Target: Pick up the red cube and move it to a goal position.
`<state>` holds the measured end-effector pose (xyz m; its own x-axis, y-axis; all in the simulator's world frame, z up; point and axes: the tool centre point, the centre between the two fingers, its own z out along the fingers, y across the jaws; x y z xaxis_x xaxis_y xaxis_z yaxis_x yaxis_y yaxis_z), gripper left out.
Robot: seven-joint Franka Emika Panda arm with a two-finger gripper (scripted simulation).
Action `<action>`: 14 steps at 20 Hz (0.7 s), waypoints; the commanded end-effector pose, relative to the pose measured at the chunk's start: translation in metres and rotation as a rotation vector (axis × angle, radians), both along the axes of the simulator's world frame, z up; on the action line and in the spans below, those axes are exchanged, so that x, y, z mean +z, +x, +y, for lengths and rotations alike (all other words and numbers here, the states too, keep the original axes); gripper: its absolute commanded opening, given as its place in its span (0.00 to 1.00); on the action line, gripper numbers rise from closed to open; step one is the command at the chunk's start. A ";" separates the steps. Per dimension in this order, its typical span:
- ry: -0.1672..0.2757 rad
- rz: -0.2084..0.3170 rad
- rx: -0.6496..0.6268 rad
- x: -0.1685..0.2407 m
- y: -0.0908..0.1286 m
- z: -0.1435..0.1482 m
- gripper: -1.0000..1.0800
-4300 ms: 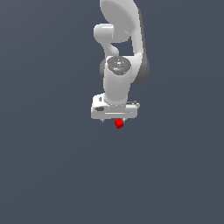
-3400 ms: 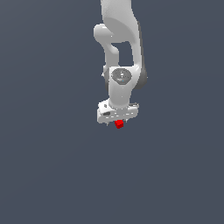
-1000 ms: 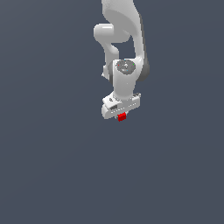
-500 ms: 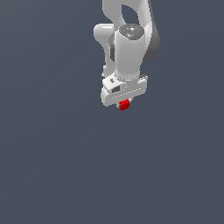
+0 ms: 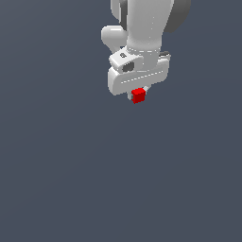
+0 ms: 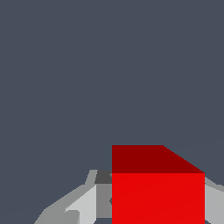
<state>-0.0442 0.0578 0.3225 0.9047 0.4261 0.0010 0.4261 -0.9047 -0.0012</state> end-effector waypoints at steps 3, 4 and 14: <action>0.000 0.000 0.000 0.046 0.005 0.002 0.00; 0.000 0.000 0.000 0.056 0.007 0.002 0.00; -0.001 0.000 -0.001 0.135 0.019 0.006 0.00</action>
